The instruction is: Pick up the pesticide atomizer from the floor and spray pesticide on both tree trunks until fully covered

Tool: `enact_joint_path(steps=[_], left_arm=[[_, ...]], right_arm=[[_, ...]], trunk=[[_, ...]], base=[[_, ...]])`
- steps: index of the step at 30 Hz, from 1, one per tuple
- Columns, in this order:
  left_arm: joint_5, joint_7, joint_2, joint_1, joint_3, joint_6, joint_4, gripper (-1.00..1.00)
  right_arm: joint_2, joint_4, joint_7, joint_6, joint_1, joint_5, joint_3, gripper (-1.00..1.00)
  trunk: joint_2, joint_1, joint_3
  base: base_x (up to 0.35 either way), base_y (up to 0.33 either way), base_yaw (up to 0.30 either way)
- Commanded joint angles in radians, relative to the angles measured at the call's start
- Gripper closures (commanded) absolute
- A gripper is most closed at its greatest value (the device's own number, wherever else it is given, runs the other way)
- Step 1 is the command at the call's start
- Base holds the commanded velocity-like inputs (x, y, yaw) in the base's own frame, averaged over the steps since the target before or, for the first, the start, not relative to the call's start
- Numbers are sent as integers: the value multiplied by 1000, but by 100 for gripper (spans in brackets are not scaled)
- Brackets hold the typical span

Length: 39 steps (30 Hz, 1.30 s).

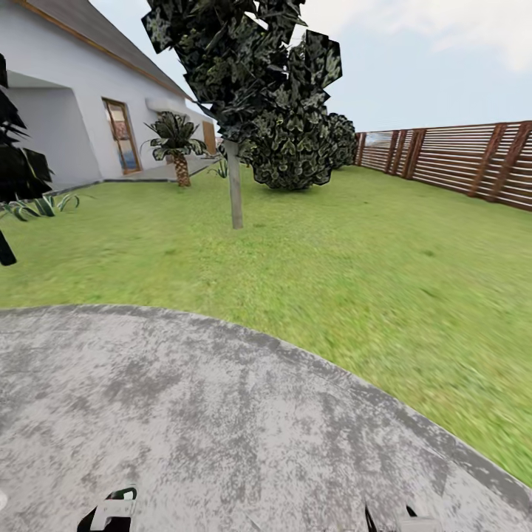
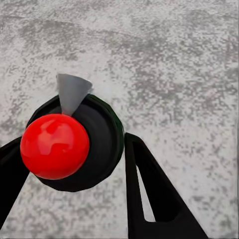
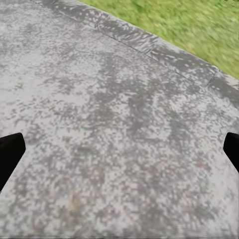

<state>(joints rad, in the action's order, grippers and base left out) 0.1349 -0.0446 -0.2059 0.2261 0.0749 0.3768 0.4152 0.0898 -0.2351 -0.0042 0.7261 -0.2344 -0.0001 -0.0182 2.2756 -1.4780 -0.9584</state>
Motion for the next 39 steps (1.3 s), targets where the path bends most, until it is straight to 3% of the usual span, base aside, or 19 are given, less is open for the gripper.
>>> enact_joint_path(steps=[1,28,39], left_arm=[[11,-1,-1,1,8,4,-1,100],[25,-2,-1,1,7,3,-1,100],[34,-2,-3,1,6,2,-1,100]], right_arm=[[0,0,0,2,0,0,-2,-100],[1,0,0,2,0,0,-2,-100],[0,0,0,2,0,0,-2,-100]], trunk=[[0,1,-1],[0,1,-1],[0,1,-1]], base=[[-282,-196,276],[-279,-195,276],[-51,-23,276]])
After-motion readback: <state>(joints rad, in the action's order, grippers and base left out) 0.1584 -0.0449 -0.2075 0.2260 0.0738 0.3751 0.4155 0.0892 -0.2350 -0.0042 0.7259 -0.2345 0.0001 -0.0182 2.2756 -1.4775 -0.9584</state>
